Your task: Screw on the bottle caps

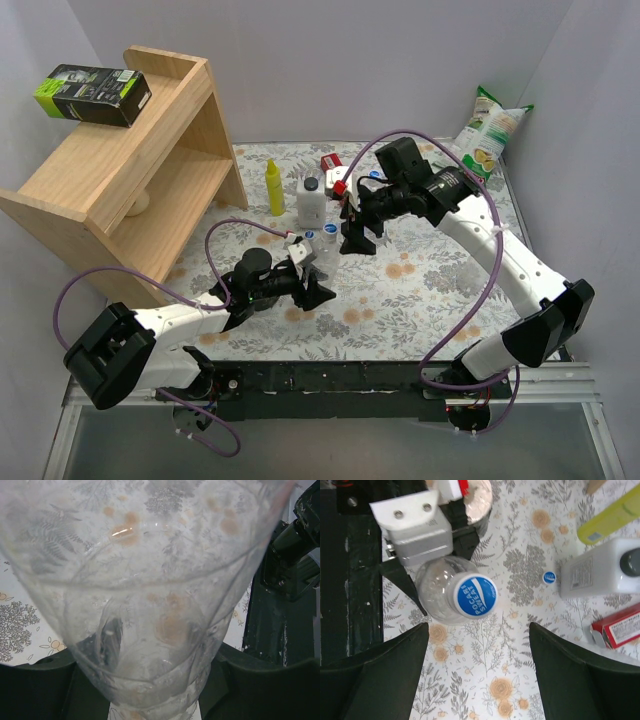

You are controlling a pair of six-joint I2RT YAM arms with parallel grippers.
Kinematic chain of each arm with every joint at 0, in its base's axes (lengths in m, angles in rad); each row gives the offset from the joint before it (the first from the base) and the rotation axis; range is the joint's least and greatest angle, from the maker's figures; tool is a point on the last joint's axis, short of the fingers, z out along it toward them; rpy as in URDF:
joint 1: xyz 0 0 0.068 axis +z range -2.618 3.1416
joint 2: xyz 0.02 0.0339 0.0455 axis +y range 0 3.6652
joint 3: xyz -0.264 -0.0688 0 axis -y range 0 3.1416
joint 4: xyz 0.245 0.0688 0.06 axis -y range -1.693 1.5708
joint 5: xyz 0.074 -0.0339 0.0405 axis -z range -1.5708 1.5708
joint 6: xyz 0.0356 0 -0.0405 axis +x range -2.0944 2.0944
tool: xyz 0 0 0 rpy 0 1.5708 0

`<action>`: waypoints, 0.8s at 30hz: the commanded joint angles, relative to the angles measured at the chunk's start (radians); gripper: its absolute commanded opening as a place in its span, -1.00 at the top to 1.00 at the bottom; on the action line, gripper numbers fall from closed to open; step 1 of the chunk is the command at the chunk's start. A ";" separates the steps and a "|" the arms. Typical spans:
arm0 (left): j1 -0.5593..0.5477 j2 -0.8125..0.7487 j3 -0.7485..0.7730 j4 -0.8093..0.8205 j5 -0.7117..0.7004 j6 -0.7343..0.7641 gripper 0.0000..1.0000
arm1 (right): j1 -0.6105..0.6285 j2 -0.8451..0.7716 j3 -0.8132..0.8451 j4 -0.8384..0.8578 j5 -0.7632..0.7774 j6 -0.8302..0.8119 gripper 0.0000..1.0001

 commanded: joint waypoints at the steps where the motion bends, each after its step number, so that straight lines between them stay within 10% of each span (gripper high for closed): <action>1: 0.005 0.002 0.018 0.001 0.034 0.022 1.00 | 0.011 -0.034 0.044 0.053 -0.149 -0.037 -0.76; 24: 0.010 0.029 0.025 0.028 0.057 -0.001 1.00 | 0.072 -0.028 0.012 0.011 -0.148 -0.093 -0.83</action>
